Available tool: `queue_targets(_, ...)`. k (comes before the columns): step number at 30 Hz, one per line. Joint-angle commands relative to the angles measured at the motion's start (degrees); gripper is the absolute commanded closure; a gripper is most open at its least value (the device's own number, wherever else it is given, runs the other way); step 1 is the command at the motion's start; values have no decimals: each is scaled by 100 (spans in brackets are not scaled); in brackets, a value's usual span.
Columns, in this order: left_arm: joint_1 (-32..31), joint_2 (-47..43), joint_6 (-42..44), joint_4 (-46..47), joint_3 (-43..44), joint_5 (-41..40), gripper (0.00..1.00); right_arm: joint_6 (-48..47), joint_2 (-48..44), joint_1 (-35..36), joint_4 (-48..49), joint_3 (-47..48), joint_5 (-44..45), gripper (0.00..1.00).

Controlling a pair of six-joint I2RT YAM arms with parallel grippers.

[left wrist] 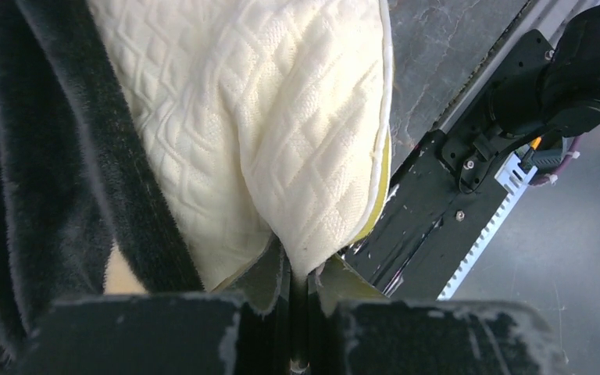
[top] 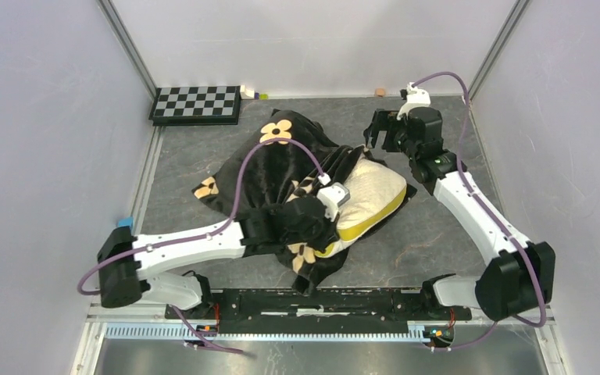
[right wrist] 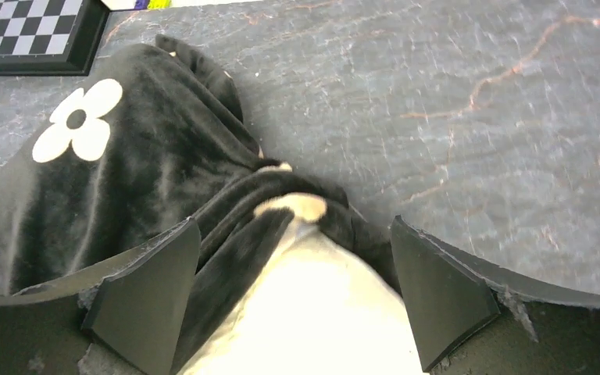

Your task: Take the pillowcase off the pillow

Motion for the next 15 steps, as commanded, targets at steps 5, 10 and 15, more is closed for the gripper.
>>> queue_targets(5,331,1120,-253,1767,645,456,98,902,-1217,-32,-1508,-626,62,2)
queue_targets(10,387,1799,155,1422,1302,1335,49,1243,-2512,-40,-1539,-1483,444,2)
queue_targets(15,390,1217,319,913,1077,601,20,1489,-3391,-39,-1664,-2333,195,2)
